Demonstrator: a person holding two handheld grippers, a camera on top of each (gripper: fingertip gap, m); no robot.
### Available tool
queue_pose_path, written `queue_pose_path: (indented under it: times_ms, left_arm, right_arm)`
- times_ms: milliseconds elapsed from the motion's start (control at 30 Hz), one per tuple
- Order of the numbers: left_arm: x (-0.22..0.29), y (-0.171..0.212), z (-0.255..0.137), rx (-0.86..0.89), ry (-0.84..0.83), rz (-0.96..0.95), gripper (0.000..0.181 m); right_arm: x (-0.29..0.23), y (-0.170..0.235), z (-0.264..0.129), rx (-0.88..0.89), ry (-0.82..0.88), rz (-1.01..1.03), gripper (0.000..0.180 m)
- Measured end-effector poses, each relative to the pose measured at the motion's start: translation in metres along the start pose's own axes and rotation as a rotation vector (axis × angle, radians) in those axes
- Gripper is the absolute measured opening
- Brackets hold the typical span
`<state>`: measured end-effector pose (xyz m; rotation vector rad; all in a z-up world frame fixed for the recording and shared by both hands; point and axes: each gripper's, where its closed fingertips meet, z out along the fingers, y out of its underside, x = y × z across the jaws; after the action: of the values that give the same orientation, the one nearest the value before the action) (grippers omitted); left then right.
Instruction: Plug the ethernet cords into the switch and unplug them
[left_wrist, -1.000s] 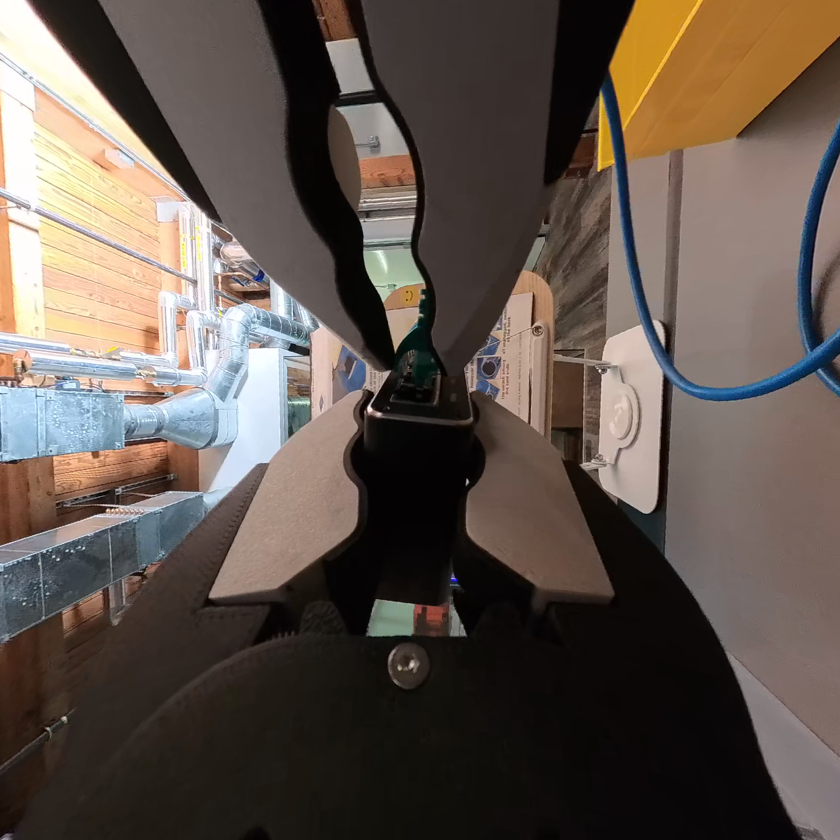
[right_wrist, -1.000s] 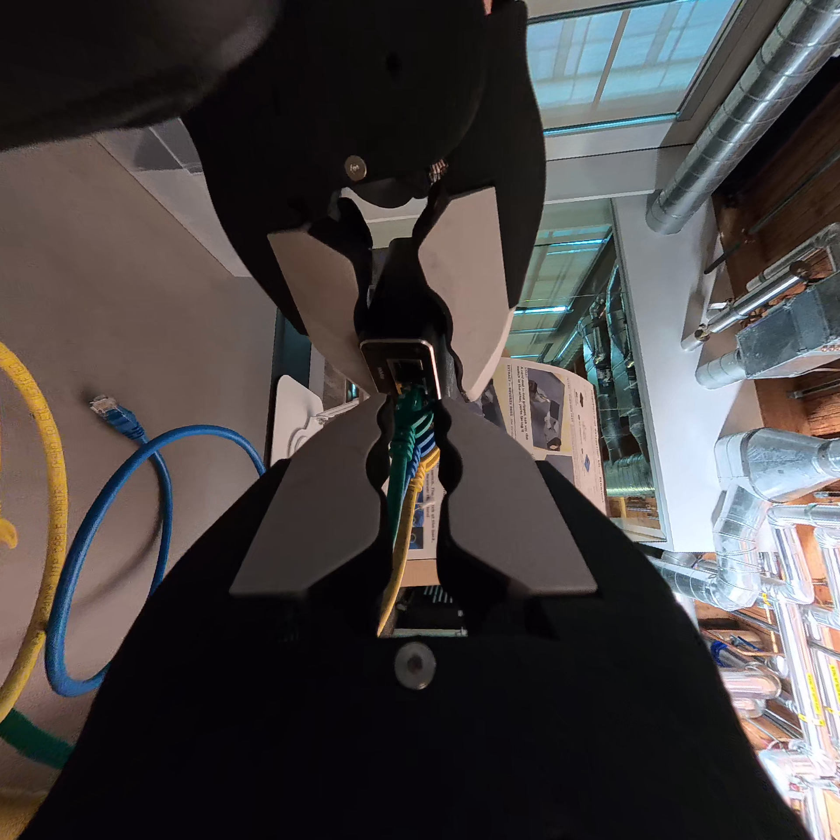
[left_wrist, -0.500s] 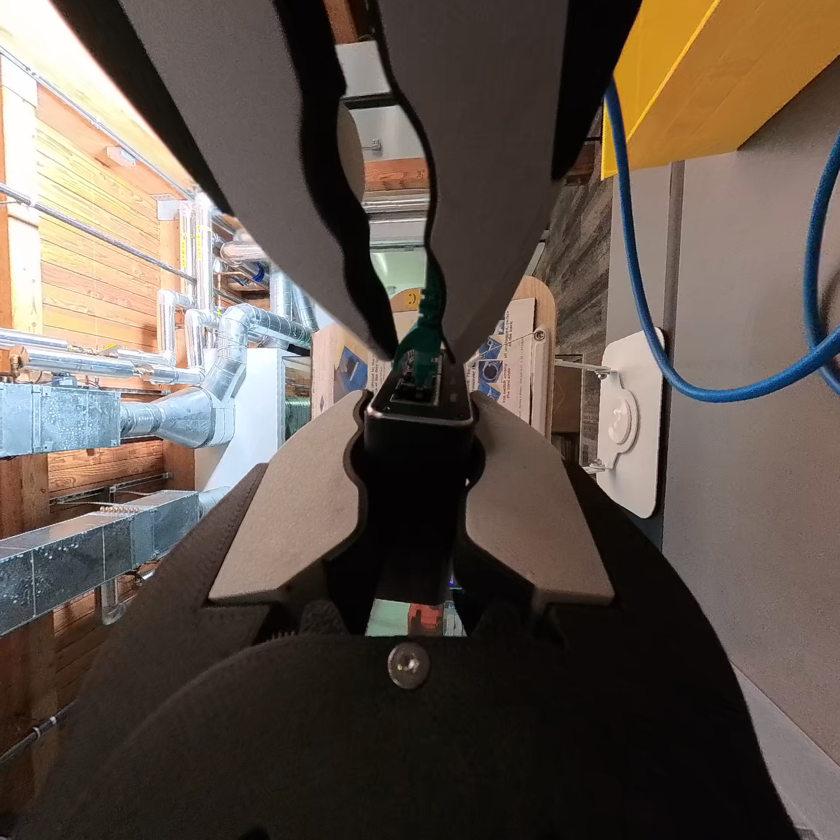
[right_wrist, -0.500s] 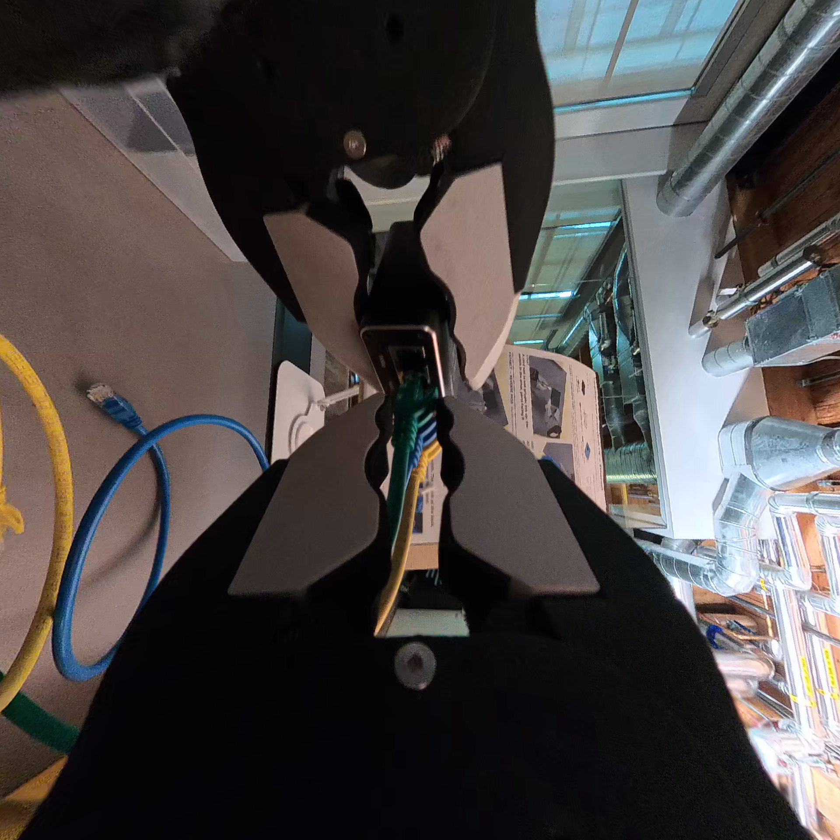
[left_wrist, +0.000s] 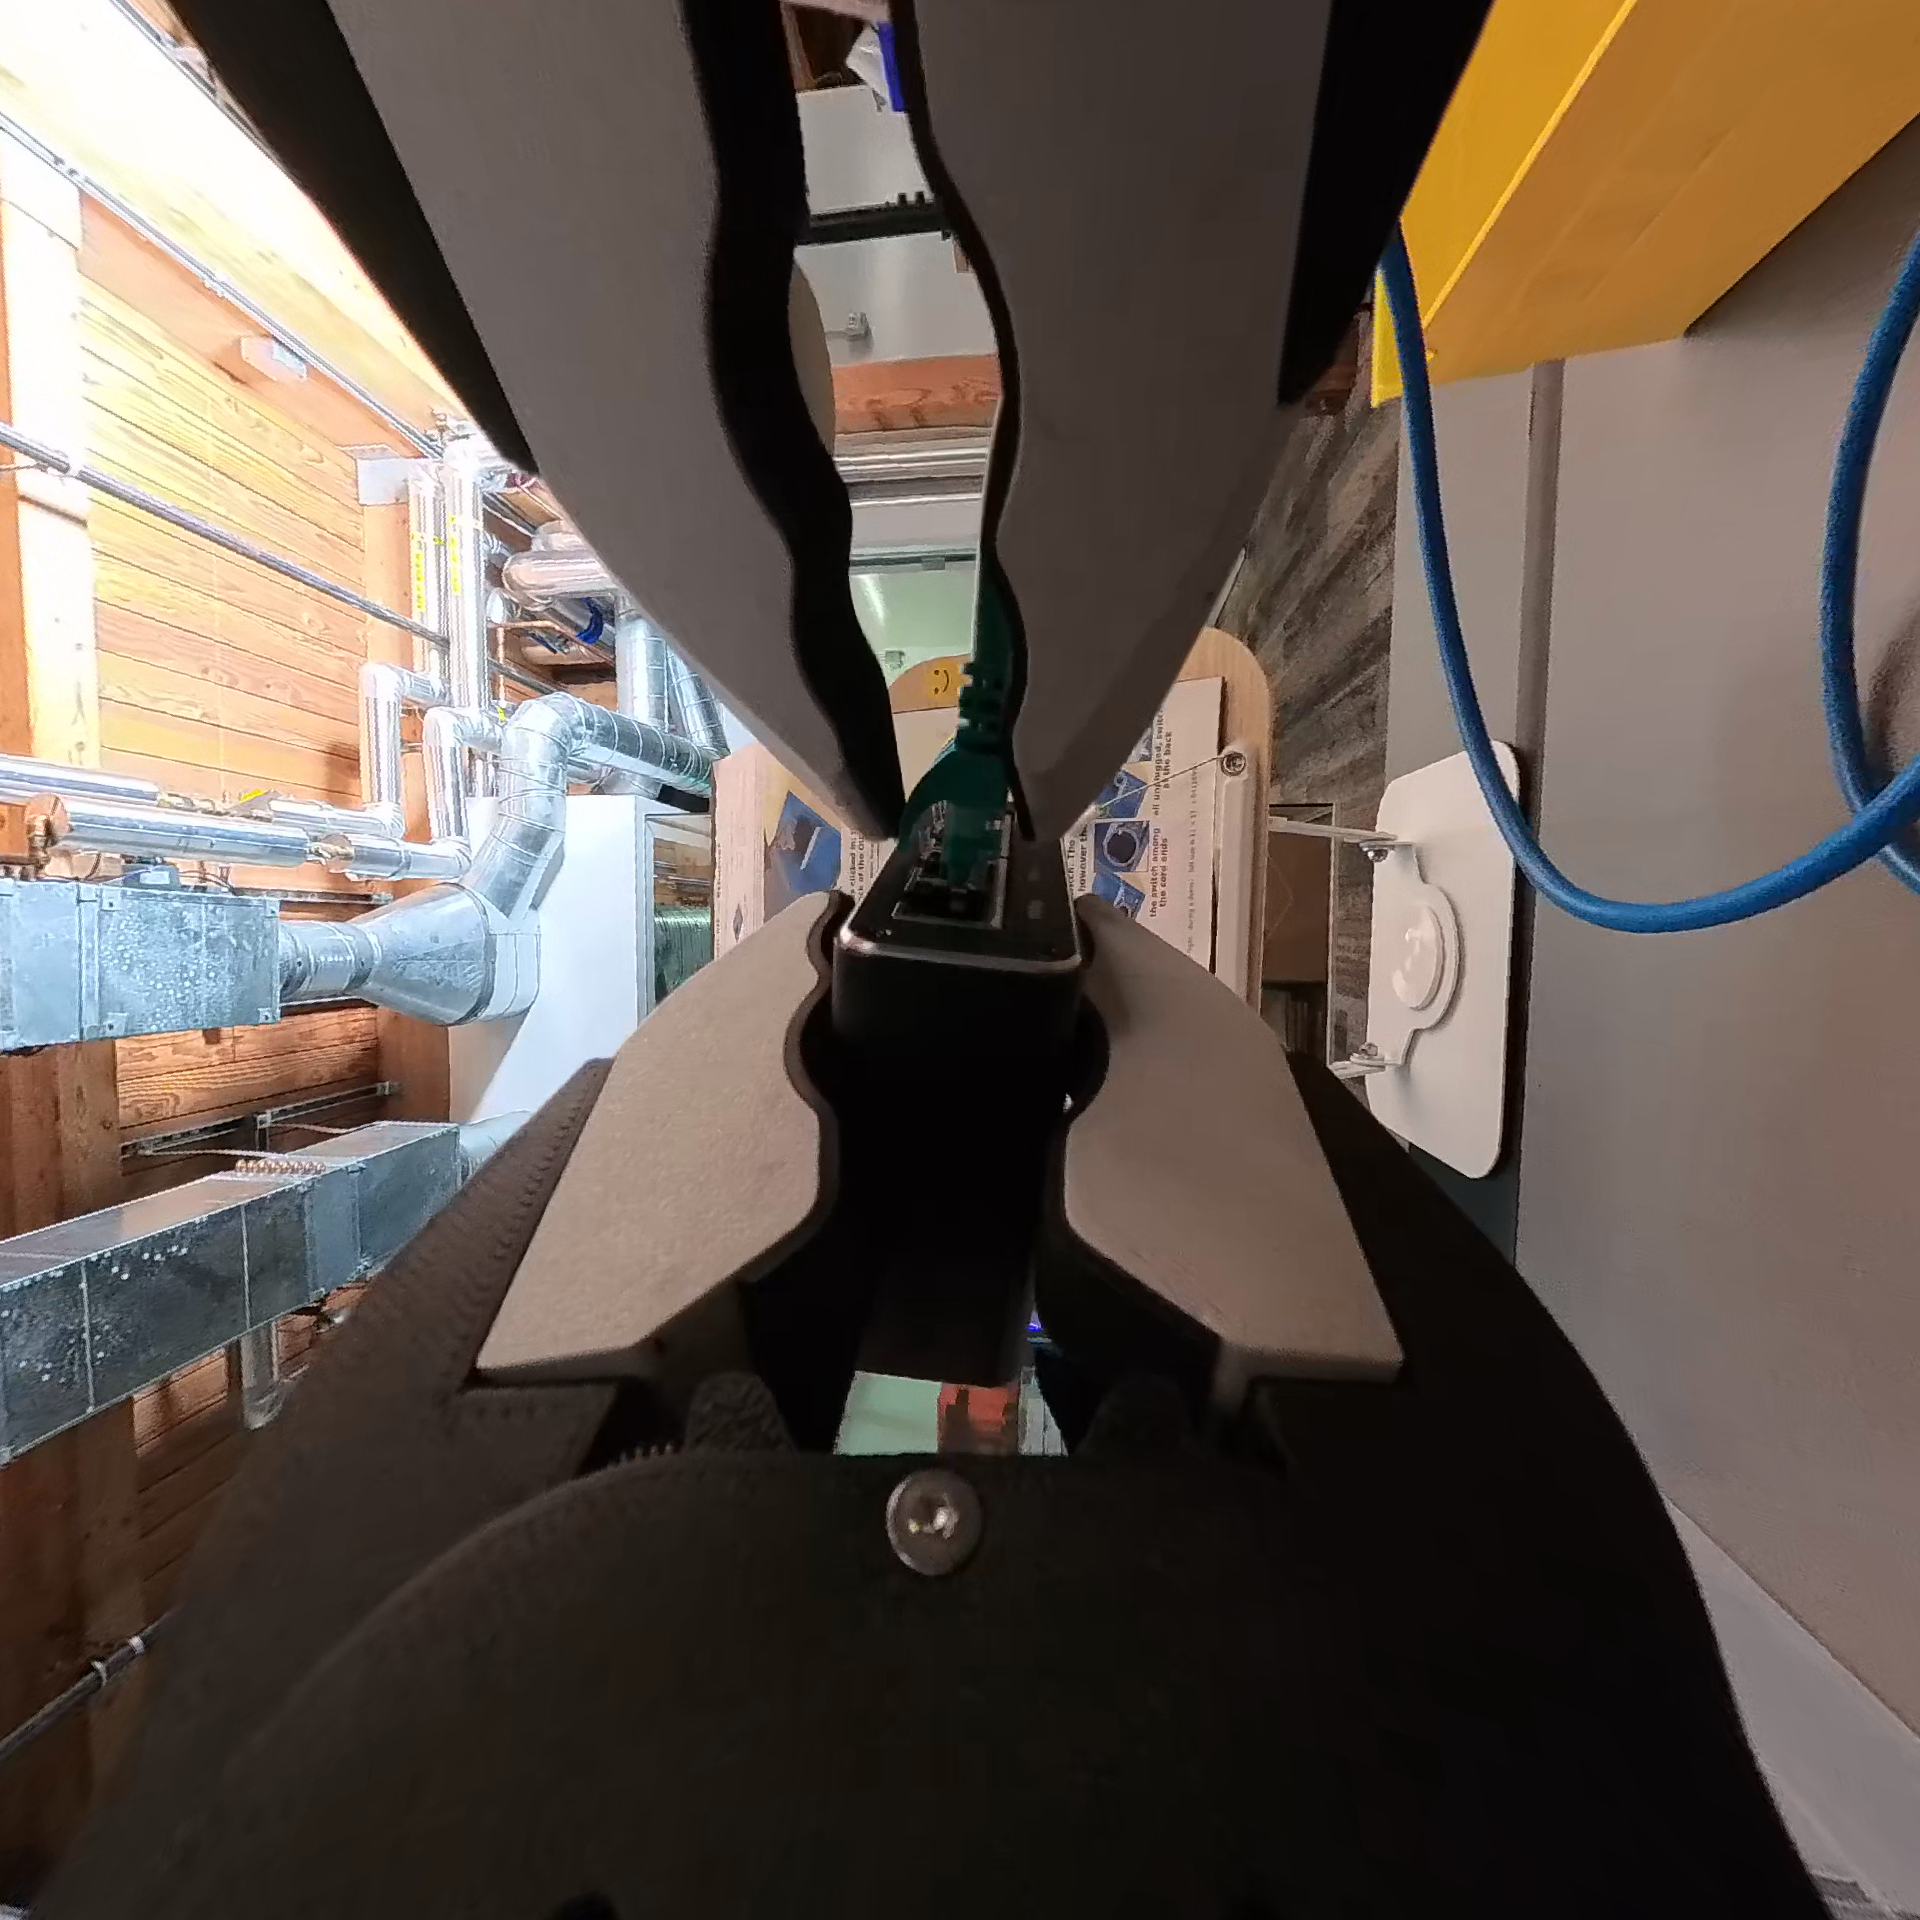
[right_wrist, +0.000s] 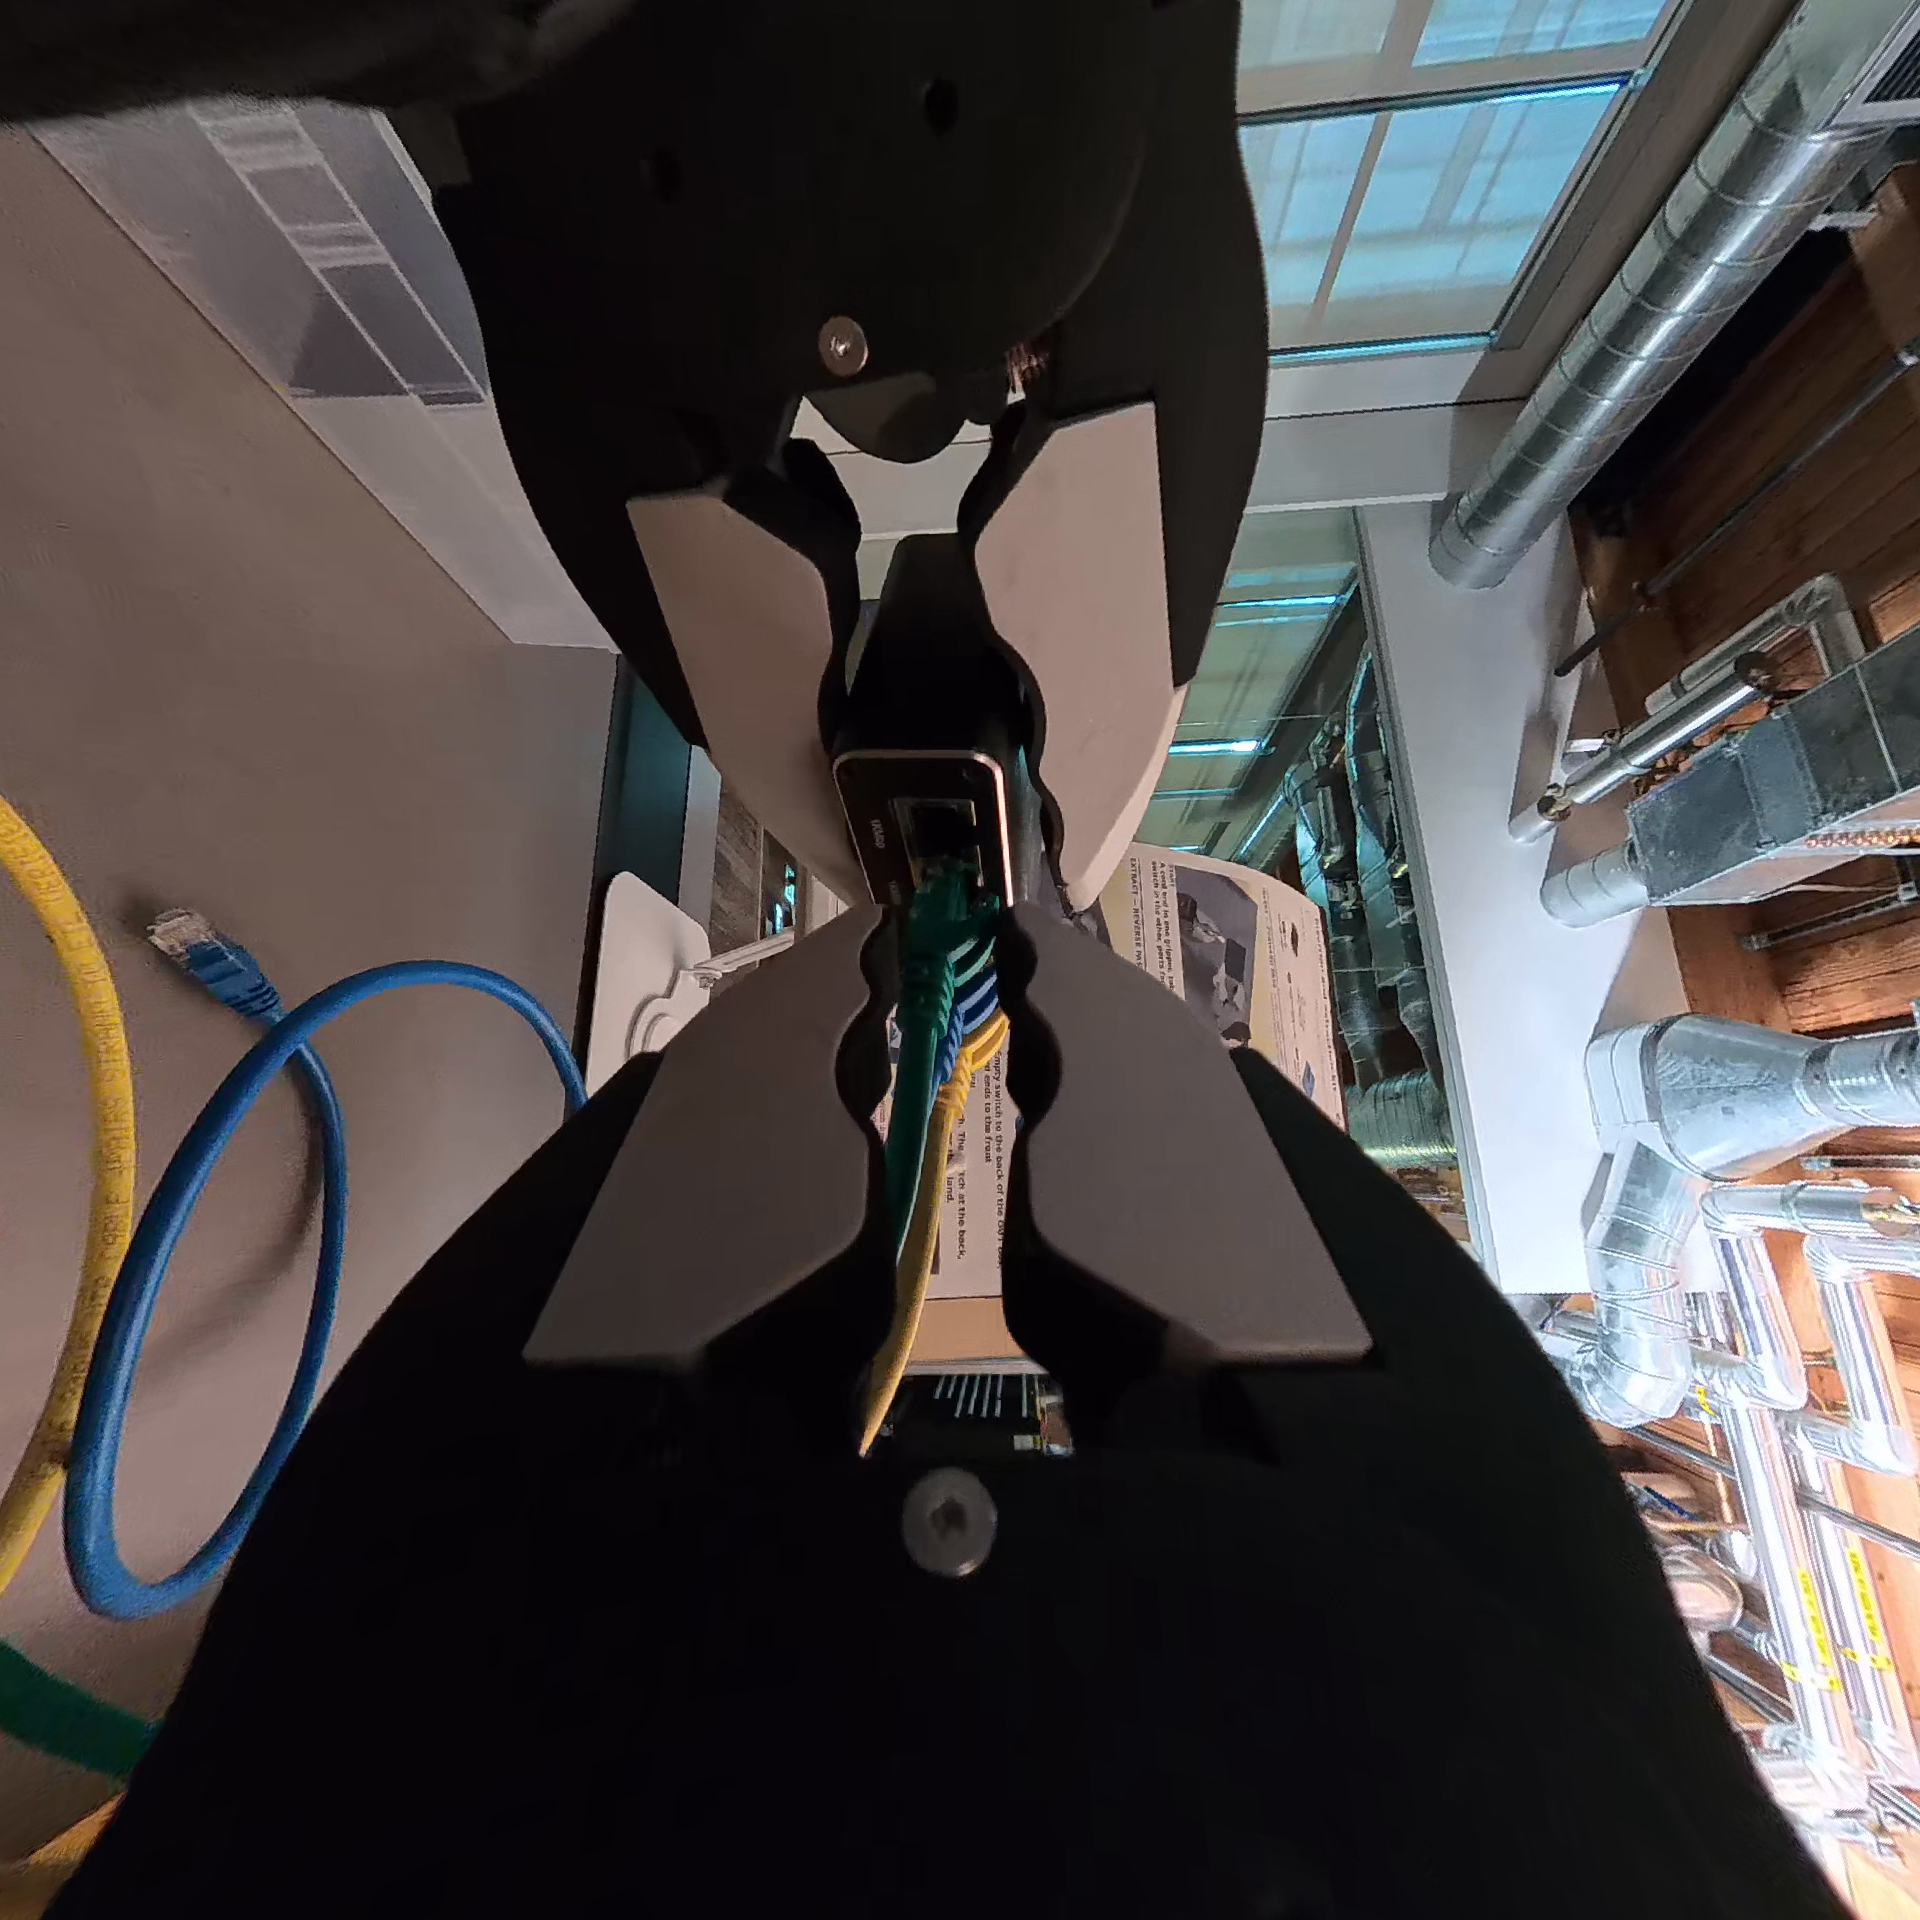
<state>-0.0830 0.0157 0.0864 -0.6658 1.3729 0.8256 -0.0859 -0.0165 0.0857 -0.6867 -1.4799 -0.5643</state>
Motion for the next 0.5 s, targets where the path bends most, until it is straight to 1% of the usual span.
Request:
queue_pose_path:
  times_ms: [233, 333, 500]
  left_arm:
    - [0.006, -0.001, 0.000, 0.018, 0.048, -0.032, 0.036]
    - [0.011, -0.003, 0.002, 0.026, 0.094, -0.067, 0.038]
    - [0.018, -0.004, 0.004, 0.045, 0.140, -0.074, 0.038]
  right_arm:
    - [-0.004, -0.001, 0.000, 0.009, -0.023, 0.022, 0.016]
    - [-0.007, 0.002, -0.001, -0.009, -0.073, 0.062, 0.015]
    - [-0.013, 0.003, -0.001, -0.044, -0.131, 0.109, 0.014]
